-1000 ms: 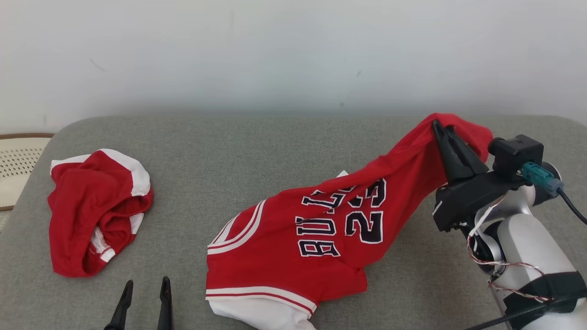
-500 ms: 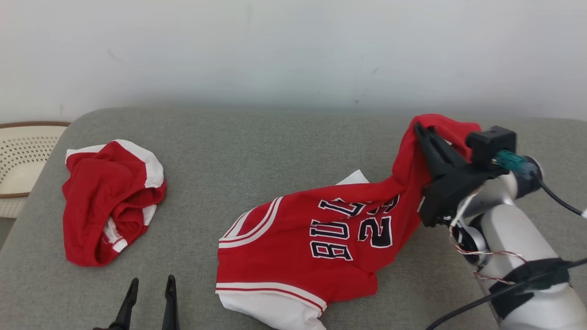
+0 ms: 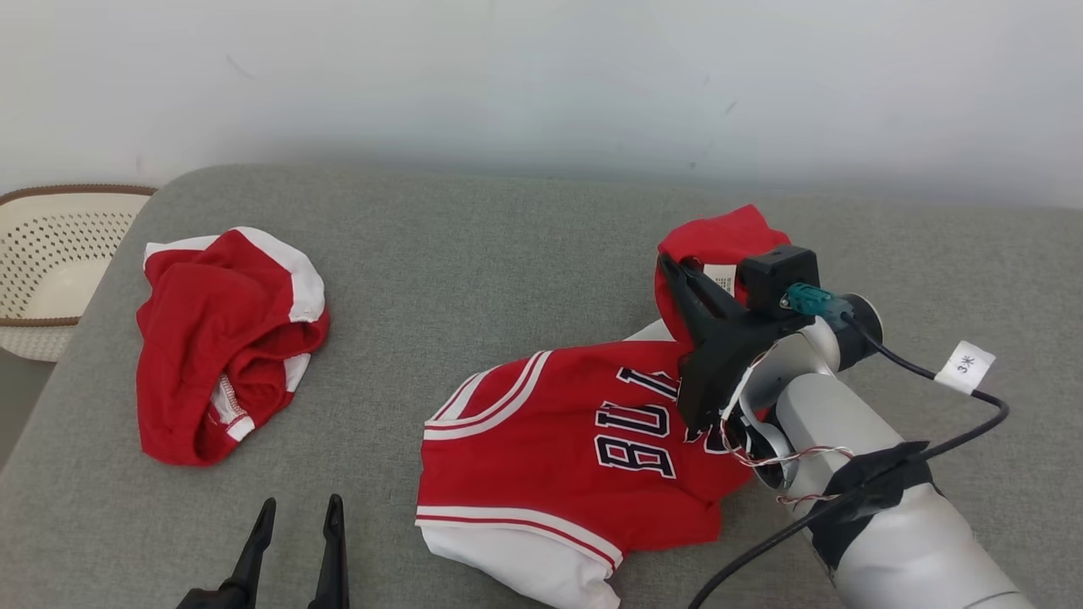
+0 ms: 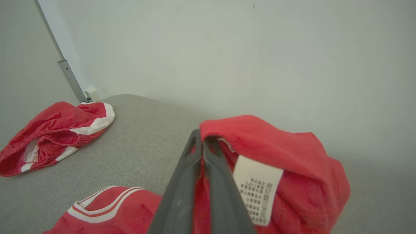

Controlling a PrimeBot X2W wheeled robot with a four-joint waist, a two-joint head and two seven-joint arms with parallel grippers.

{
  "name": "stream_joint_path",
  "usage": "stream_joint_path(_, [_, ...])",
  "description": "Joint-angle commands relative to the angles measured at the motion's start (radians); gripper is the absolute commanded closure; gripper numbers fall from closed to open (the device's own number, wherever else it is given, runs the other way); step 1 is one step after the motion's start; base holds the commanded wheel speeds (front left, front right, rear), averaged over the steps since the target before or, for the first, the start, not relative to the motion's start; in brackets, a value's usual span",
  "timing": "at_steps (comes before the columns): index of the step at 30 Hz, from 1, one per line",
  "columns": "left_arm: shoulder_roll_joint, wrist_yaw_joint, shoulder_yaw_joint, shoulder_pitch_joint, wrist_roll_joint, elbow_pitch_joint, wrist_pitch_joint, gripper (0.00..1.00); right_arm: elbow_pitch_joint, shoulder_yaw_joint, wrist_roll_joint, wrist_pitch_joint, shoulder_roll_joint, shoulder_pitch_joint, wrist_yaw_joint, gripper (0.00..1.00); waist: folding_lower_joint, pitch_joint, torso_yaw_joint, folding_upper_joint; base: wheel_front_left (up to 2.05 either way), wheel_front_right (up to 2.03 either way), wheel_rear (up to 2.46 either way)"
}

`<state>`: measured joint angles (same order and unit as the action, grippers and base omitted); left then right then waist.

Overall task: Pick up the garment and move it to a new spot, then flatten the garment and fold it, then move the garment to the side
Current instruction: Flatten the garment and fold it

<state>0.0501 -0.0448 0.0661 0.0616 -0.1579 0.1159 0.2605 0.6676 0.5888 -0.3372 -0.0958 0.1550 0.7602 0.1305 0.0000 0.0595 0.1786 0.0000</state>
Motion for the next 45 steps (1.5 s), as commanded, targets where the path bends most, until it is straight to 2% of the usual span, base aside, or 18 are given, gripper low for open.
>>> stream_joint_path(1, [0.001,0.001,0.001,0.006,-0.011,0.004,0.003,0.00,0.026,0.009,0.000,-0.017,-0.006,0.016,0.000,0.00,0.0000,0.005,0.003,0.0000,0.00,0.00,0.00])
stream_joint_path(5, [0.001,-0.003,0.000,0.010,-0.013,0.005,0.003,0.00,0.097,0.042,-0.018,-0.068,-0.023,0.040,0.000,0.00,0.0000,0.011,-0.005,0.0000,0.00,0.00,0.00])
stream_joint_path(12, [0.001,-0.001,-0.006,0.011,-0.008,0.006,0.003,0.00,0.150,0.062,-0.064,-0.130,-0.011,0.059,0.000,0.00,0.0000,0.010,-0.034,0.0000,0.00,0.00,0.00])
stream_joint_path(22, [0.001,-0.003,-0.009,-0.010,-0.004,-0.005,0.003,0.00,0.165,-0.008,-0.087,-0.165,0.100,-0.026,0.000,0.00,0.0000,0.001,-0.059,0.0000,0.00,0.00,0.00])
stream_joint_path(31, [0.001,-0.003,-0.015,-0.015,-0.001,-0.015,0.003,0.00,0.181,-0.082,-0.097,-0.169,0.138,-0.130,0.000,0.00,0.0000,0.005,-0.060,0.0000,0.00,0.00,0.00])
stream_joint_path(37, [0.001,-0.005,-0.013,-0.015,0.000,-0.019,0.003,0.00,0.220,-0.096,-0.102,-0.148,0.127,-0.167,0.000,0.00,0.0000,0.012,-0.057,0.0000,0.00,0.00,0.00])
stream_joint_path(45, [0.001,0.004,-0.012,0.005,0.005,-0.023,0.003,0.00,0.278,-0.088,-0.110,-0.122,0.098,-0.120,0.000,0.00,0.0000,0.037,-0.050,0.0000,0.00,0.00,0.00])
